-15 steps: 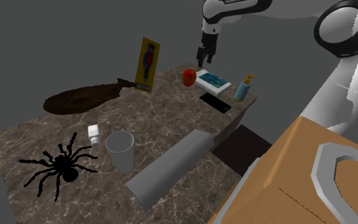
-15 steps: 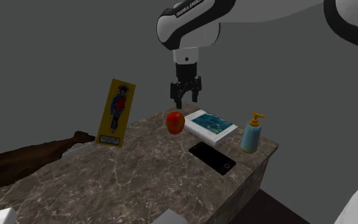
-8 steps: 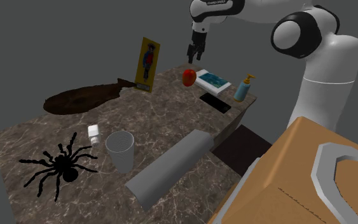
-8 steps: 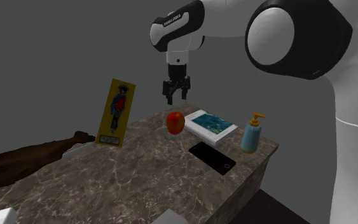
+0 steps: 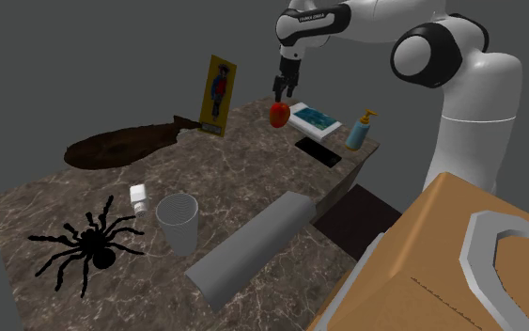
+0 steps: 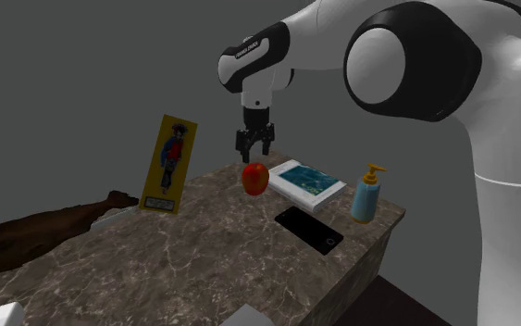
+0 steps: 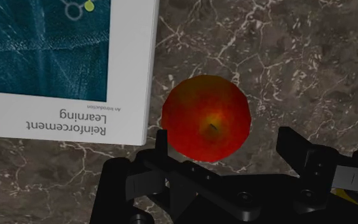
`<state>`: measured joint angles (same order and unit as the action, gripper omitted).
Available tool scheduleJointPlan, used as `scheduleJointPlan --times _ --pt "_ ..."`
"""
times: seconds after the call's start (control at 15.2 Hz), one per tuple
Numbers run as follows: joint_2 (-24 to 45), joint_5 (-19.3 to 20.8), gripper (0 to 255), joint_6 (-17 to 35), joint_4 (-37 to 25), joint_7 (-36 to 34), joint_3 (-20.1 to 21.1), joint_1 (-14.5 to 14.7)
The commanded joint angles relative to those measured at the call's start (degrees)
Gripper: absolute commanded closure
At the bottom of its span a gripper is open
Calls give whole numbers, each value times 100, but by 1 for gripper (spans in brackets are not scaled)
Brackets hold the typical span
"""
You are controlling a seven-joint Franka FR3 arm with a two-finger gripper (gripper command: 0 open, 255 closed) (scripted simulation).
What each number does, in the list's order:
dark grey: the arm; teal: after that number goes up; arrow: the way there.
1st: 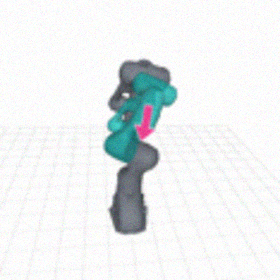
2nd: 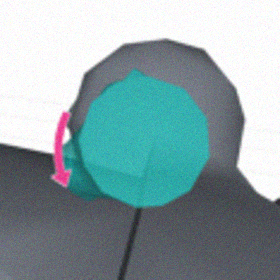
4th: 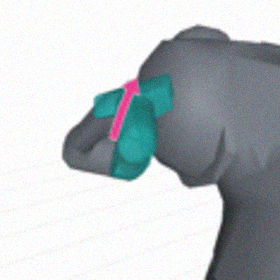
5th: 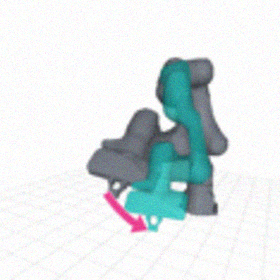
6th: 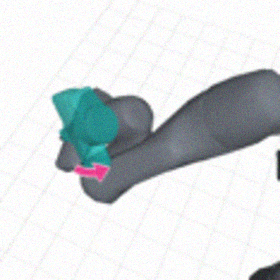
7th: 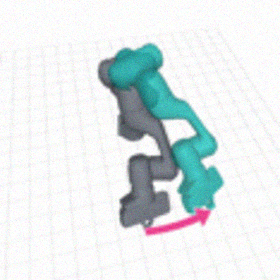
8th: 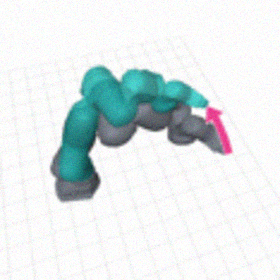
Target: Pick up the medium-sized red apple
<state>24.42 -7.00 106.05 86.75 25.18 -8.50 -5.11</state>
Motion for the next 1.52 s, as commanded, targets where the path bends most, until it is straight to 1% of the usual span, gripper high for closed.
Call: scheduleJointPlan --times 0.0,0.07,0.66,1.45 --pt "0 -2 0 60 57 6 1 1" --pt "-3 -2 255 70 69 6 1 2" --pt "0 -2 255 60 57 6 1 1" --pt "-119 34 255 -803 -691 -60 -16 -20"
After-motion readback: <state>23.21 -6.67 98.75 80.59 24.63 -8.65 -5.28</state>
